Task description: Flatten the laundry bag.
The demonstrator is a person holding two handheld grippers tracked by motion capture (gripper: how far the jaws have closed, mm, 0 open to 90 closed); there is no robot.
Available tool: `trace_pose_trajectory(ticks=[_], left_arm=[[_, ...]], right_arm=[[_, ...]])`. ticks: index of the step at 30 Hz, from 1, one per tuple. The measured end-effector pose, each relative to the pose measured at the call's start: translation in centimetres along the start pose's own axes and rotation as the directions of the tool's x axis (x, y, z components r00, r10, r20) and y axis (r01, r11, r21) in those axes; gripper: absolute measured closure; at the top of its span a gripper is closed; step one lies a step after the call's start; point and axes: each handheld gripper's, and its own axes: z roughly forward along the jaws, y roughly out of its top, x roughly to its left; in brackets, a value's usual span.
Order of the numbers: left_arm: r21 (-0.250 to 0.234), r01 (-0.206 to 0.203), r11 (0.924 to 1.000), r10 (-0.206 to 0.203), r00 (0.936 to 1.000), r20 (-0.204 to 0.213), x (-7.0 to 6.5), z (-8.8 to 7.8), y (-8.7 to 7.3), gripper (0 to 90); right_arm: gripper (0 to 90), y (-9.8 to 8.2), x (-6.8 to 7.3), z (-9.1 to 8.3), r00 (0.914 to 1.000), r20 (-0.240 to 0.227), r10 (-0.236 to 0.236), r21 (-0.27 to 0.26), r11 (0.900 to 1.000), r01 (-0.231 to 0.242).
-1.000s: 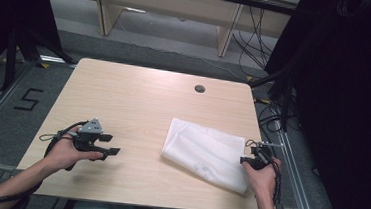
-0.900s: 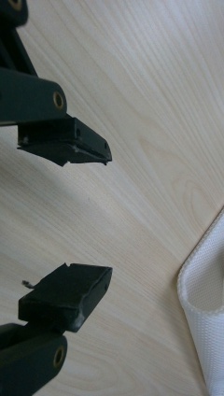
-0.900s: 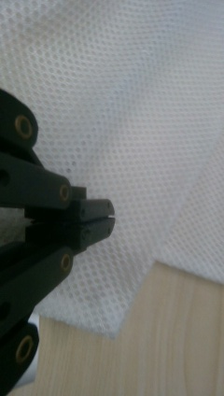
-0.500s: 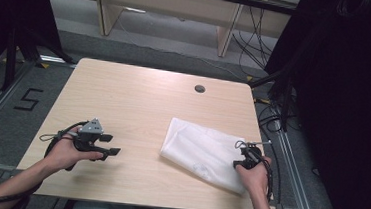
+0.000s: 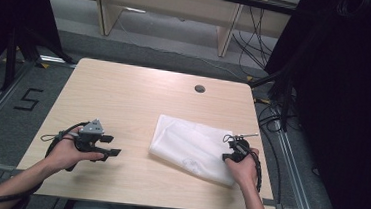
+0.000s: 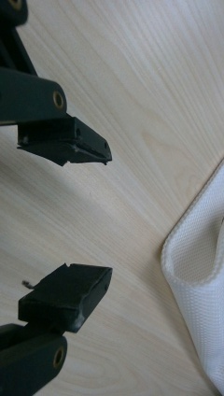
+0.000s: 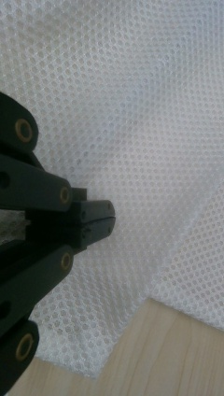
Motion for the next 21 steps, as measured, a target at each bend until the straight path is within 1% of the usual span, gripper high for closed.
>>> trace_pose_trajectory(ticks=[1,2,3,4,5,6,7,8,10,11,12,13,14,15,16,17,18,19,20,21], left_arm=[[-0.011,0.009,0.9999,-0.009,1.0000,-0.001,-0.1,0.1,0.0,37.6],[-0.012,0.006,0.9999,-0.006,1.0000,-0.002,-0.1,0.1,0.0,37.6],[-0.010,0.000,1.0000,0.000,1.0000,-0.007,-0.2,0.1,0.0,37.5],[-0.014,0.003,0.9999,-0.003,1.0000,-0.003,-0.1,0.1,0.0,37.6],[-0.013,0.003,0.9999,-0.003,1.0000,-0.004,-0.1,0.1,0.0,37.6],[-0.012,0.006,0.9999,-0.006,1.0000,-0.004,-0.1,0.1,0.0,37.6],[-0.010,0.009,0.9999,-0.009,1.0000,-0.003,-0.1,0.1,0.0,37.6],[-0.011,0.010,0.9999,-0.010,0.9999,-0.003,-0.1,0.1,0.0,37.6],[-0.009,0.008,0.9999,-0.008,1.0000,-0.004,-0.1,0.0,0.0,37.6],[-0.007,0.008,0.9999,-0.008,1.0000,0.002,0.0,0.0,0.0,37.6],[-0.015,0.012,0.9998,-0.012,0.9999,-0.002,-0.1,0.1,0.0,37.6],[-0.015,0.012,0.9998,-0.012,0.9999,-0.002,-0.1,0.1,0.0,37.6],[-0.014,0.012,0.9998,-0.012,0.9999,-0.004,-0.1,0.1,0.0,37.6],[-0.013,0.010,0.9999,-0.010,0.9999,-0.007,-0.1,0.1,0.0,37.6],[-0.001,-0.003,1.0000,0.003,1.0000,-0.003,0.0,0.0,0.0,37.7],[-0.003,-0.005,1.0000,0.005,1.0000,-0.003,0.1,0.0,0.0,37.7],[-0.003,-0.003,1.0000,0.003,1.0000,-0.002,0.1,0.1,-0.1,37.8],[-0.013,0.012,0.9999,-0.012,0.9999,-0.003,0.0,0.2,-0.1,38.0],[-0.013,0.012,0.9999,-0.012,0.9999,-0.003,0.0,0.2,-0.1,38.1],[-0.016,0.016,0.9997,-0.016,0.9999,-0.003,-0.1,0.2,-0.1,38.3]], right_arm=[[90.0,0.2,0.3,0.2,1.0000,-0.005,0.004,-0.007,1.000,-0.004],[90.0,0.4,0.4,0.4,0.9999,-0.006,-0.015,-0.011,1.000,0.015],[90.0,0.5,0.5,0.5,0.9997,-0.007,-0.025,-0.012,1.000,0.025],[90.0,0.7,0.9,0.6,0.9998,-0.012,-0.017,-0.015,1.000,0.016],[90.0,0.9,1.2,0.7,0.9994,-0.013,-0.033,-0.008,0.999,0.033],[90.0,1.0,1.4,0.8,0.9993,-0.008,-0.037,-0.010,0.999,0.037],[90.0,1.3,1.9,0.9,0.9995,-0.018,-0.027,-0.003,1.000,0.027],[90.0,1.4,2.2,1.1,0.9988,-0.027,-0.040,-0.006,0.999,0.040],[90.0,1.8,3.0,1.4,0.9989,-0.037,-0.029,-0.014,0.999,0.029],[90.0,2.0,3.4,1.5,0.9986,-0.042,-0.031,-0.005,1.000,0.031],[90.0,2.1,3.6,1.6,0.9982,-0.044,-0.041,-0.011,0.999,0.041],[90.0,2.4,4.4,1.9,0.9971,-0.053,-0.055,-0.007,0.998,0.054],[90.0,2.7,4.8,2.1,0.9970,-0.053,-0.057,-0.021,0.998,0.056],[90.0,2.7,4.8,2.1,0.9970,-0.053,-0.057,-0.021,0.998,0.056],[90.0,2.9,5.2,2.3,0.9965,-0.058,-0.061,-0.018,0.998,0.060],[90.0,3.1,5.7,2.4,0.9959,-0.062,-0.066,-0.016,0.998,0.065],[90.0,3.3,6.1,2.6,0.9956,-0.067,-0.065,-0.017,0.998,0.064],[90.0,3.6,6.7,2.9,0.9941,-0.066,-0.086,-0.022,0.996,0.085],[90.0,3.6,6.7,2.9,0.9941,-0.066,-0.086,-0.022,0.996,0.085],[90.0,3.9,7.6,3.0,0.9947,-0.071,-0.075,-0.005,0.997,0.075]])
